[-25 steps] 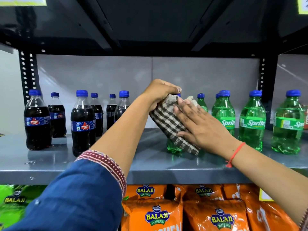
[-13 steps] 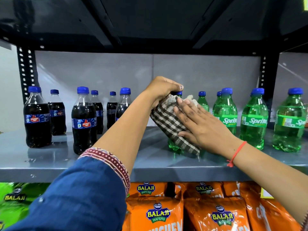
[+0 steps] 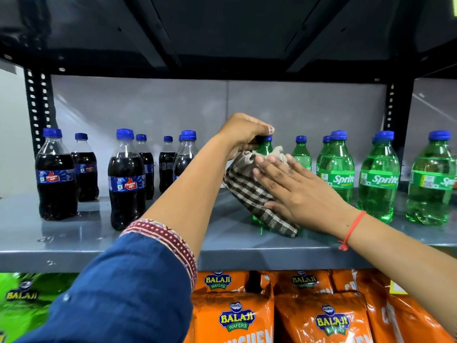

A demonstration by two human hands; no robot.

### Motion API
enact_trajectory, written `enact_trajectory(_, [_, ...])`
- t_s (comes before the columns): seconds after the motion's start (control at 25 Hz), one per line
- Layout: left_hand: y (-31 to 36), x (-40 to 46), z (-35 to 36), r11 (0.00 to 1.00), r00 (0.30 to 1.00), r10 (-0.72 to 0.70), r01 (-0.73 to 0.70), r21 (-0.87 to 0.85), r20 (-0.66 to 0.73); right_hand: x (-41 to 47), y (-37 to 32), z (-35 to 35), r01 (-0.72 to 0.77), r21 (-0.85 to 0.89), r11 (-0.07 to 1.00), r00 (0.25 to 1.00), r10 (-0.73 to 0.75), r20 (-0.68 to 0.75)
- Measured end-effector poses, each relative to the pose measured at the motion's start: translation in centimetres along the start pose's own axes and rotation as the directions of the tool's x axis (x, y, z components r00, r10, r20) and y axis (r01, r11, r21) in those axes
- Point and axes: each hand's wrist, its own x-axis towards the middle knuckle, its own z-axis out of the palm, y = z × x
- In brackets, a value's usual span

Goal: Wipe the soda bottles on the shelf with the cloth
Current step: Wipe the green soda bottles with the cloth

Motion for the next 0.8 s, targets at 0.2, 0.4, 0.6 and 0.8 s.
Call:
enact_trajectory(0.2, [0.0,-0.1,-0.1,1.000,1.000,-0.002,0.002,-0.008,0.002,0.5,0.3,-0.1,0.022,0.017,1.000,0.999,-0.022,0.037])
enact_trajectory(0.4, [0.2,-0.5,0.0,1.000,1.000,-0.015,0.015,-0.020,0.017,-0.1,-0.3,0.1,0.033,0.110,0.993,0.997,-0.040,0.061])
enact_trajectory(0.6, [0.3,-0.7,-0.1,0.999,1.000,-0.025,0.026,-0.032,0.015,-1.9,-0.2,-1.3,-0.100,0.238,0.966,0.987,0.066,0.148])
enact_trajectory(0.8, [0.7,-1.1,0.1,0.988,0.995,0.075,-0.064,0.138,-0.071,-3.9,-0.1,-4.4,-0.284,0.369,0.885,0.956,0.230,0.183])
